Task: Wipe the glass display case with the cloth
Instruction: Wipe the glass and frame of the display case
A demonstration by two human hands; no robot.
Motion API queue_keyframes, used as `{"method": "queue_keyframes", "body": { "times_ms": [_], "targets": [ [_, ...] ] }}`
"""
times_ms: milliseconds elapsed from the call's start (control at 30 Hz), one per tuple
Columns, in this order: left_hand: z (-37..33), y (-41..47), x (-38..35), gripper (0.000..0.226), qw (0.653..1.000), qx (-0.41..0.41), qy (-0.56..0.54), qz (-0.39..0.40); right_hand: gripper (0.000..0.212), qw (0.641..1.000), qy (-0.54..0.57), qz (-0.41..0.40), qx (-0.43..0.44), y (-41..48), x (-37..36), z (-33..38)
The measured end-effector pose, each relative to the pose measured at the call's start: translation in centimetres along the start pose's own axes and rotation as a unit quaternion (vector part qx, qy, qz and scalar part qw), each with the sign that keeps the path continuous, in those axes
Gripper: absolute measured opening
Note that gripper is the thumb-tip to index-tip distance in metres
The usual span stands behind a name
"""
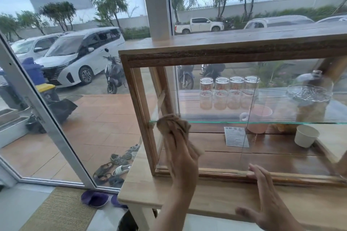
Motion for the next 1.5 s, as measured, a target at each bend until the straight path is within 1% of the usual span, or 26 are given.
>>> {"method": "queue_keyframes", "body": {
  "times_ms": [33, 100, 167, 233, 267, 333, 400, 433, 500, 567, 633, 700, 733, 800, 833, 900, 933, 1000, 1100, 1133, 1200, 1267, 1300, 1367, 1433, 1500],
  "targets": [
    [-1.7, -1.0, -1.2, 0.044, 0.999, -0.039, -0.014, 0.030, 0.113, 1.000, 0.002, 0.002, 0.000, 0.0, -0.1, 0.1],
    [-3.4, 1.2, -1.3, 0.047, 0.995, -0.090, -0.027, 0.027, 0.113, 1.000, -0.003, 0.003, 0.005, -0.1, -0.1, 0.1],
    [-2.5, 5.2, 0.7, 0.045, 0.996, -0.079, -0.021, -0.022, 0.113, 1.000, -0.009, 0.006, -0.004, 0.1, 0.0, 0.0],
    [-0.1, 6.1, 2.5, 0.041, 0.996, -0.044, 0.024, -0.067, 0.115, 1.000, -0.012, 0.004, -0.006, 0.1, -0.2, -0.2],
    [0.8, 5.1, 2.6, 0.039, 0.997, -0.031, 0.038, -0.066, 0.115, 1.000, -0.015, -0.002, -0.002, 0.0, -0.1, -0.2],
    [0.0, 1.3, 0.7, 0.038, 0.998, -0.031, 0.044, -0.019, 0.113, 1.000, -0.014, -0.003, 0.004, 0.0, 0.1, -0.1],
    [-4.0, -1.1, -2.2, 0.043, 0.993, -0.106, 0.022, 0.043, 0.114, 1.000, -0.012, 0.000, 0.005, 0.0, 0.1, 0.1],
    [-6.1, -0.6, -2.9, 0.047, 0.988, -0.146, 0.014, 0.050, 0.117, 1.000, -0.011, -0.003, 0.007, 0.0, 0.1, 0.1],
    [-8.0, 3.7, -1.8, 0.052, 0.984, -0.177, 0.002, 0.008, 0.117, 1.000, -0.019, -0.010, 0.008, 0.0, 0.3, 0.1],
    [-6.2, 7.6, 0.1, 0.048, 0.988, -0.152, 0.011, -0.036, 0.116, 1.000, -0.020, -0.015, 0.005, 0.0, 0.4, -0.1],
    [-2.6, 7.7, 1.7, 0.042, 0.994, -0.080, 0.037, -0.064, 0.115, 0.999, -0.025, -0.022, 0.009, 0.0, 0.5, -0.3],
    [-1.1, 4.2, 1.0, 0.037, 0.998, -0.031, 0.052, -0.034, 0.118, 0.999, -0.030, -0.029, 0.011, 0.0, 0.5, -0.3],
    [-2.0, 2.1, -0.2, 0.035, 0.997, -0.040, 0.060, -0.005, 0.119, 0.999, -0.028, -0.030, 0.011, 0.0, 0.5, -0.3],
    [-5.9, 0.1, -2.7, 0.037, 0.991, -0.114, 0.054, 0.048, 0.122, 0.999, -0.026, -0.033, 0.014, -0.1, 0.7, -0.1],
    [-8.1, 0.6, -3.3, 0.042, 0.985, -0.157, 0.048, 0.055, 0.122, 0.999, -0.027, -0.033, 0.016, -0.1, 0.8, 0.0],
    [-10.4, 4.4, -2.1, 0.050, 0.976, -0.212, 0.039, 0.022, 0.121, 0.999, -0.033, -0.030, 0.019, 0.0, 0.8, 0.3],
    [-10.1, 6.5, -0.8, 0.051, 0.974, -0.224, 0.041, -0.002, 0.119, 0.999, -0.035, -0.029, 0.019, 0.0, 0.8, 0.3],
    [-7.0, 8.8, 1.3, 0.050, 0.975, -0.208, 0.073, -0.028, 0.117, 0.999, -0.036, -0.027, 0.013, 0.1, 0.8, 0.0],
    [-2.2, 6.5, 2.7, 0.039, 0.982, -0.162, 0.100, -0.019, 0.119, 0.998, -0.039, -0.042, 0.011, 0.1, 0.9, -0.2],
    [-2.3, 4.6, 1.6, 0.037, 0.978, -0.181, 0.100, 0.008, 0.119, 0.998, -0.036, -0.046, 0.012, 0.0, 0.9, -0.2],
    [-5.0, 0.8, -1.6, 0.031, 0.954, -0.273, 0.101, 0.072, 0.118, 0.998, -0.035, -0.048, 0.007, -0.2, 0.8, -0.3],
    [-8.0, 0.0, -3.0, 0.034, 0.925, -0.351, 0.108, 0.096, 0.117, 0.998, -0.037, -0.047, 0.002, -0.3, 0.8, -0.3],
    [-8.6, 0.9, -2.9, 0.037, 0.917, -0.372, 0.111, 0.095, 0.116, 0.998, -0.038, -0.047, 0.002, -0.4, 0.8, -0.3],
    [-7.2, 2.4, -2.0, 0.040, 0.916, -0.373, 0.121, 0.085, 0.116, 0.998, -0.039, -0.040, -0.001, -0.3, 0.6, -0.4],
    [-4.5, 1.4, -1.4, 0.037, 0.918, -0.366, 0.124, 0.089, 0.117, 0.999, -0.034, -0.036, -0.004, -0.4, 0.3, -0.6],
    [-3.4, -2.2, -2.6, 0.034, 0.904, -0.384, 0.132, 0.136, 0.118, 0.999, -0.030, -0.041, -0.007, -0.4, 0.4, -0.7]
  ]
}}
Point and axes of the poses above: each hand's wrist, its own y-axis towards the middle knuckle, its own x-axis out of the back of the hand, z = x × y, the point moved 9 cm from there along y, towards the middle knuckle, and after that the axes turned 2 degrees about z, right-handed, at the moved point
